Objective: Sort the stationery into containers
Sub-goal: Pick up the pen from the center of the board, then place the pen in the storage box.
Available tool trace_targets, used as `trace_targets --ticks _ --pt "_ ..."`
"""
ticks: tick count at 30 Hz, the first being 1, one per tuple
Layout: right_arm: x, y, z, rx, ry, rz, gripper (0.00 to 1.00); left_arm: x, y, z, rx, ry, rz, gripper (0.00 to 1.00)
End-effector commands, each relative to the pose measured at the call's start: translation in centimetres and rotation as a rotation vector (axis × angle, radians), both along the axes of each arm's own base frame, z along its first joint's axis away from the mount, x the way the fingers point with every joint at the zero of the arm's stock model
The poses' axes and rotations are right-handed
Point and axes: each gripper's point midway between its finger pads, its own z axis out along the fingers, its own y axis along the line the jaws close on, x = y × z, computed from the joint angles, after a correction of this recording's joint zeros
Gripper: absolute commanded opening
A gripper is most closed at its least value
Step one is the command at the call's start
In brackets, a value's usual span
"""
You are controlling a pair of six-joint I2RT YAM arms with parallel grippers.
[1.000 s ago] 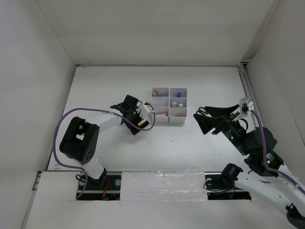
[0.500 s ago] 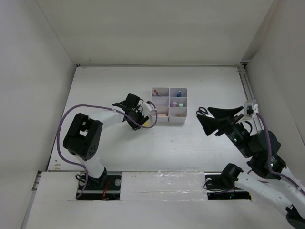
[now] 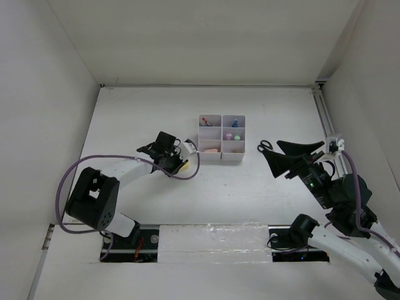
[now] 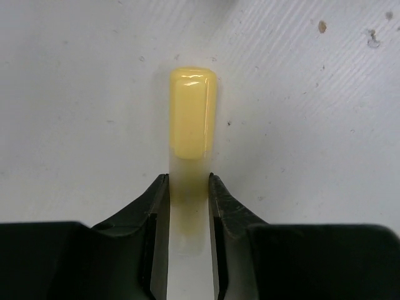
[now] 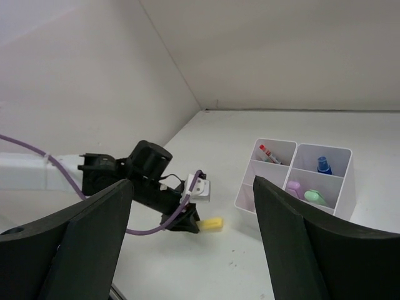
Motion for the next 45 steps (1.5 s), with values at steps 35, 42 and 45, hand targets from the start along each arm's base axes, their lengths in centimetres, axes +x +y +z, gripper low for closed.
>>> trace_targets --ticks 35,42,45 --pt "8.8 19.3 -1.0 0.19 0.194 0.345 0.8 -2.0 -8.7 24.8 -0.744 -0.322 0.014 0.0" --pt "9.5 21.3 -2.1 0.183 0.222 0.354 0.77 -3.0 -8.5 26.4 -0.788 -0.35 -0.013 0.0" --pt "9.7 22.1 -2.9 0.168 0.239 0.36 0.69 -3.4 -8.3 27.1 -0.8 -0.368 -0.018 0.0"
